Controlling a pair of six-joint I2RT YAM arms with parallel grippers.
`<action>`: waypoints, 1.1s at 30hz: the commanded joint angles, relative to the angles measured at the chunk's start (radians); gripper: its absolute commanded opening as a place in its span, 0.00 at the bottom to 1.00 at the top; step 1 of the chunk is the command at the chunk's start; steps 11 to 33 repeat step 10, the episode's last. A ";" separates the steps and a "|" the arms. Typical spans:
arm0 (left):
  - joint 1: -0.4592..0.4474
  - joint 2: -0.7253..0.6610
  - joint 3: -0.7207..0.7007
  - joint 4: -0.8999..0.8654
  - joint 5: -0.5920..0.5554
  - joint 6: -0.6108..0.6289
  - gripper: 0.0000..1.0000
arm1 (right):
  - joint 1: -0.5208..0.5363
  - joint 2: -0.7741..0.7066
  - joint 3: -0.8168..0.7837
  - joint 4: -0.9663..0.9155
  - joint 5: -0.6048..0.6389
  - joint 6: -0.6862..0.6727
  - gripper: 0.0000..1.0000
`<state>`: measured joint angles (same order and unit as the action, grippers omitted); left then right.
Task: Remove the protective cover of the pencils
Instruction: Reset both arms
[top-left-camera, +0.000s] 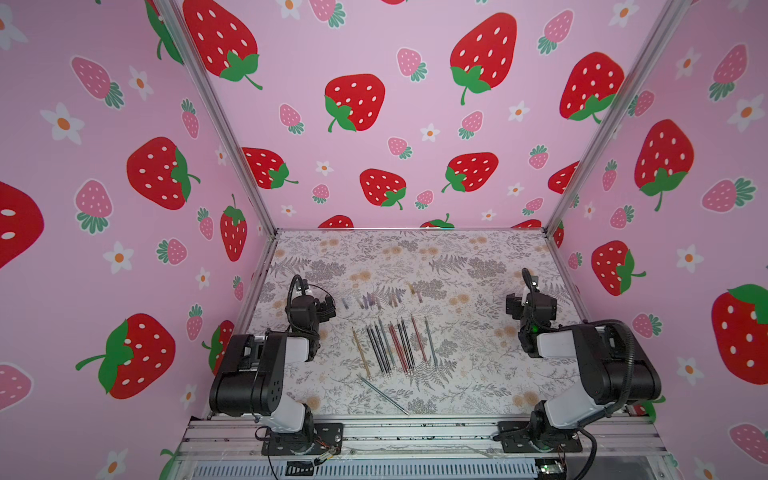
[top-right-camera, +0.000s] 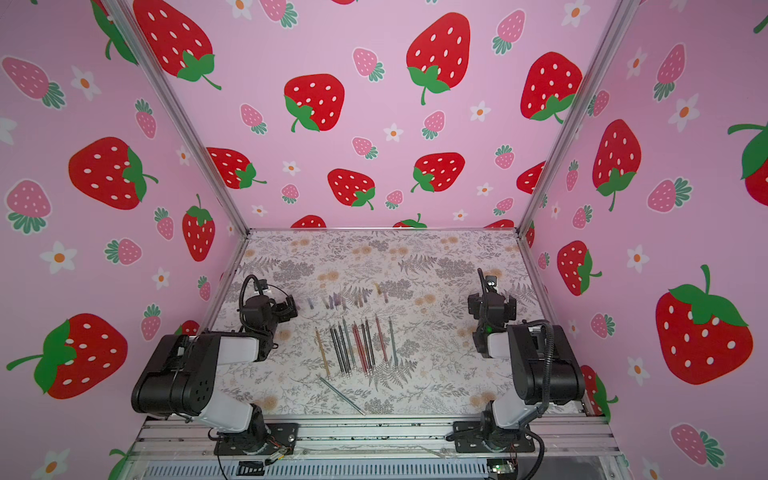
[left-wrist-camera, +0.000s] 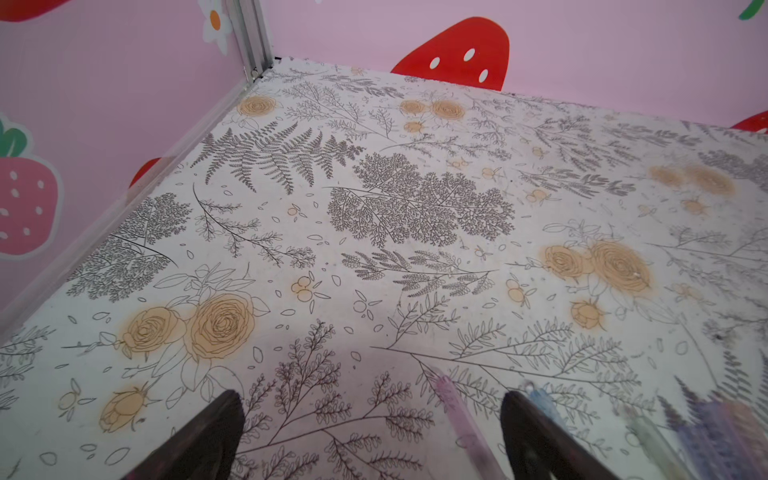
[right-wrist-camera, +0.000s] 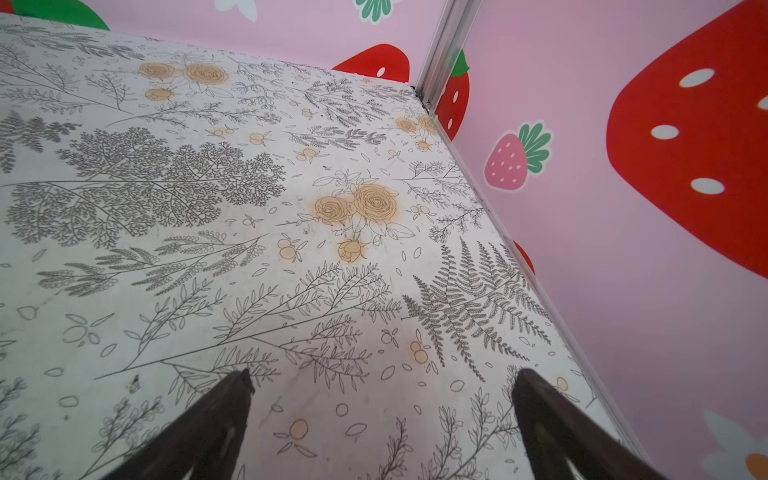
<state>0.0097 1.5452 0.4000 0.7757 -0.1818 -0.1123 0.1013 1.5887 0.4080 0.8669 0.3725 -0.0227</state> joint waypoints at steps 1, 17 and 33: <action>-0.017 -0.005 0.030 0.028 -0.027 0.033 0.99 | -0.009 -0.004 0.016 0.005 -0.009 0.010 1.00; -0.027 -0.001 0.036 0.022 -0.043 0.041 0.99 | -0.026 -0.014 0.016 -0.009 -0.050 0.017 0.99; -0.027 -0.001 0.036 0.022 -0.043 0.041 0.99 | -0.026 -0.014 0.016 -0.009 -0.050 0.017 0.99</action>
